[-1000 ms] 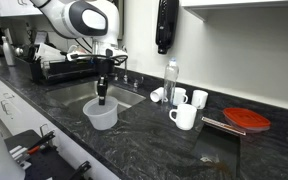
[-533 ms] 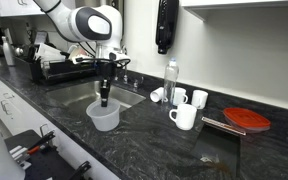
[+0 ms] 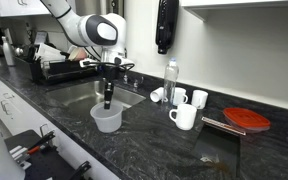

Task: Move the bowl from the sink to the counter

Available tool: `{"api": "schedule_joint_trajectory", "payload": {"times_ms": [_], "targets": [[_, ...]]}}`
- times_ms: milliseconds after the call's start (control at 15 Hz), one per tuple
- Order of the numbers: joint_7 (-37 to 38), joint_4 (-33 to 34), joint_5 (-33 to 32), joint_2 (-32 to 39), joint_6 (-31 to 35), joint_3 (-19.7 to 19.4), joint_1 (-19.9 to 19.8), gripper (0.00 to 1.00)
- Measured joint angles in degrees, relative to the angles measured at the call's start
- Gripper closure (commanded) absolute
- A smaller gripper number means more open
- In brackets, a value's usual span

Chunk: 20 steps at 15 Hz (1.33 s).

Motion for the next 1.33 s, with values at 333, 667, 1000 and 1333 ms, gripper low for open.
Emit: {"api": "schedule_joint_trajectory", "payload": {"times_ms": [333,667,1000,1333], "targets": [[0.36,1.28,0.0,1.9,0.0,0.07,0.53,0.42],[0.86,2.48,0.1,0.74,0.63,0.14,1.06,0.08],[0.86,2.37,2.76,-5.38,0.21,1.37,3.54,0.0],[0.86,2.09,2.7,-4.44,0.33,1.18,3.22,0.0]]}}
